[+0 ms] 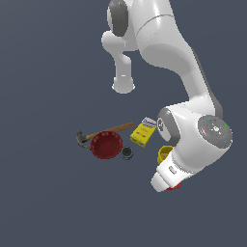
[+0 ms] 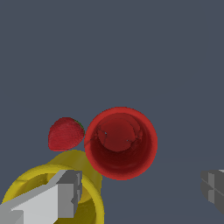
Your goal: Pick up a designated object from a clutter of objects.
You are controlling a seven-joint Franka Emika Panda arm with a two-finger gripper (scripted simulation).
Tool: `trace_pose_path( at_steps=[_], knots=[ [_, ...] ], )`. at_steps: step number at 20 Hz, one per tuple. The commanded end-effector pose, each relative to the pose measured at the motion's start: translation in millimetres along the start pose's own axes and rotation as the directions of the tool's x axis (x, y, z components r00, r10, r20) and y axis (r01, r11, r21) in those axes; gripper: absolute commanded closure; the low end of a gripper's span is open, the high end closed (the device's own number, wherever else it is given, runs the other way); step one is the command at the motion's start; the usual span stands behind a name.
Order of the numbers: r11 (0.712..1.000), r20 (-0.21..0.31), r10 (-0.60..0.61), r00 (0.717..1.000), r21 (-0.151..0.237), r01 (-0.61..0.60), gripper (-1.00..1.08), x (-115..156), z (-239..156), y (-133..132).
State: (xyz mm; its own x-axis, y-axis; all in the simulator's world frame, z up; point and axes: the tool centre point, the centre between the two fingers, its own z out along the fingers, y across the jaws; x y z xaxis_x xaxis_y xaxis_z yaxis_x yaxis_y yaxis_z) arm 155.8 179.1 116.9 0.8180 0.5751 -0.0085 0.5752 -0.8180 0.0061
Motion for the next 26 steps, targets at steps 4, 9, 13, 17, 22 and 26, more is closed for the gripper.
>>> trace_pose_path(
  at_steps=[4, 9, 13, 17, 22, 26],
  knots=[
    [0.999, -0.007, -0.038, 0.999, 0.005, 0.038, -0.92, 12, 16, -9],
    [0.999, -0.007, -0.043, 0.999, 0.006, 0.043, -0.92, 13, 19, -10],
    [0.999, -0.007, -0.043, 0.999, 0.006, 0.043, -0.92, 13, 26, -10],
    [0.999, -0.008, -0.044, 0.999, 0.006, 0.044, -0.92, 13, 45, -11],
    [0.999, -0.008, -0.045, 0.999, 0.006, 0.045, -0.92, 13, 68, -11],
    [0.999, -0.008, -0.045, 0.999, 0.006, 0.045, -0.92, 14, 71, -11]
  ],
)
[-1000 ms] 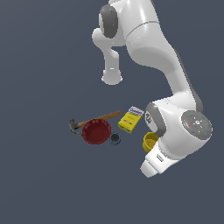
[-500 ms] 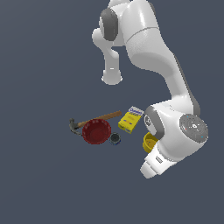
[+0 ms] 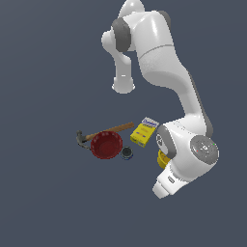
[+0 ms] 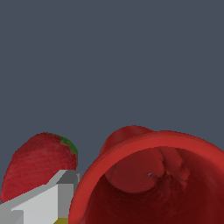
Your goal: Pick up a designated object from a clutter of objects.
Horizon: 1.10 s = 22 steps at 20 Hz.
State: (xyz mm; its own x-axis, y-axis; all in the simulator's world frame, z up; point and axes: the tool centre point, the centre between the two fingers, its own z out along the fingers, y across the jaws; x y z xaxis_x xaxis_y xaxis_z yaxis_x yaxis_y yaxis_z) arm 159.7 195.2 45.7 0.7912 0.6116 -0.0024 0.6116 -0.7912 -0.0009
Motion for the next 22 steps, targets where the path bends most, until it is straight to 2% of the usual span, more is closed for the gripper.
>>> trace_pose_path(
  at_steps=[1, 2, 3, 22],
  knots=[
    [1.000, -0.002, 0.000, 1.000, -0.001, 0.000, -0.92, 1.4, -1.1, 0.5],
    [1.000, -0.002, 0.000, 1.000, -0.001, 0.000, -0.92, 1.5, -1.4, 0.5],
    [1.000, -0.002, 0.000, 1.000, -0.001, 0.000, 1.08, 1.5, -1.4, 0.5],
    [1.000, -0.001, 0.000, 1.000, 0.000, 0.000, 1.08, -8.2, -9.2, 3.1]
  ],
)
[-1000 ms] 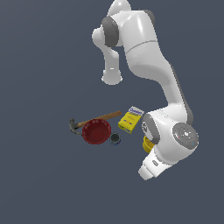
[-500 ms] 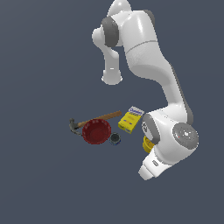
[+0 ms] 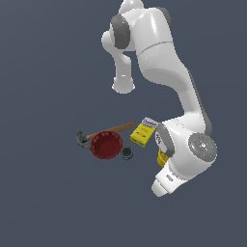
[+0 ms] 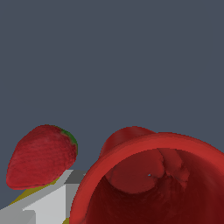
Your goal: Pick up a designated object from a clutter of objects.
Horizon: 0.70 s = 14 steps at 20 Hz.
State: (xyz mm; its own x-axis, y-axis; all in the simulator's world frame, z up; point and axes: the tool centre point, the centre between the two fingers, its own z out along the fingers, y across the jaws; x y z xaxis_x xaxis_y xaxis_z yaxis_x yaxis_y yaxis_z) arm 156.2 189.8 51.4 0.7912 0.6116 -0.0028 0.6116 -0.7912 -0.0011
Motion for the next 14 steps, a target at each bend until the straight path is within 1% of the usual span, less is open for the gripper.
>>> trace_pose_path(
  at_steps=[1, 8, 14],
  knots=[
    [1.000, -0.002, 0.000, 1.000, -0.001, 0.000, 1.08, -4, -5, 2],
    [1.000, -0.001, 0.000, 1.000, -0.001, 0.000, 1.08, -29, -27, 9],
    [1.000, -0.001, 0.000, 1.000, -0.001, 0.000, 1.08, -64, -59, 19]
  ],
)
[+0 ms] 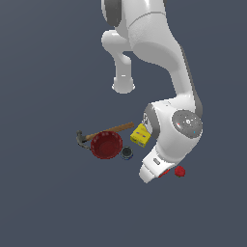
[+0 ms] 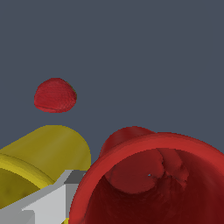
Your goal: Pick up a designated object from a clutter of objects.
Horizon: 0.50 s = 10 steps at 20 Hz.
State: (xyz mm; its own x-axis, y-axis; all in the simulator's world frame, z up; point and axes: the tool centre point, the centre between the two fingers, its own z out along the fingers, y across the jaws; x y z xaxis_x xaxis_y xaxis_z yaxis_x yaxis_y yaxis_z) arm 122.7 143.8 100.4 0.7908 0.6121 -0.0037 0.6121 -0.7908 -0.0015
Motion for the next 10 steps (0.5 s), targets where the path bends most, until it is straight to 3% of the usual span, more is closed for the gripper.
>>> trace_pose_path(
  at_steps=[1, 10],
  knots=[
    [1.000, -0.002, 0.001, 1.000, -0.002, -0.001, 1.08, -16, -16, 6],
    [1.000, -0.002, 0.001, 1.000, -0.002, -0.001, 1.08, -82, -76, 26]
  ],
)
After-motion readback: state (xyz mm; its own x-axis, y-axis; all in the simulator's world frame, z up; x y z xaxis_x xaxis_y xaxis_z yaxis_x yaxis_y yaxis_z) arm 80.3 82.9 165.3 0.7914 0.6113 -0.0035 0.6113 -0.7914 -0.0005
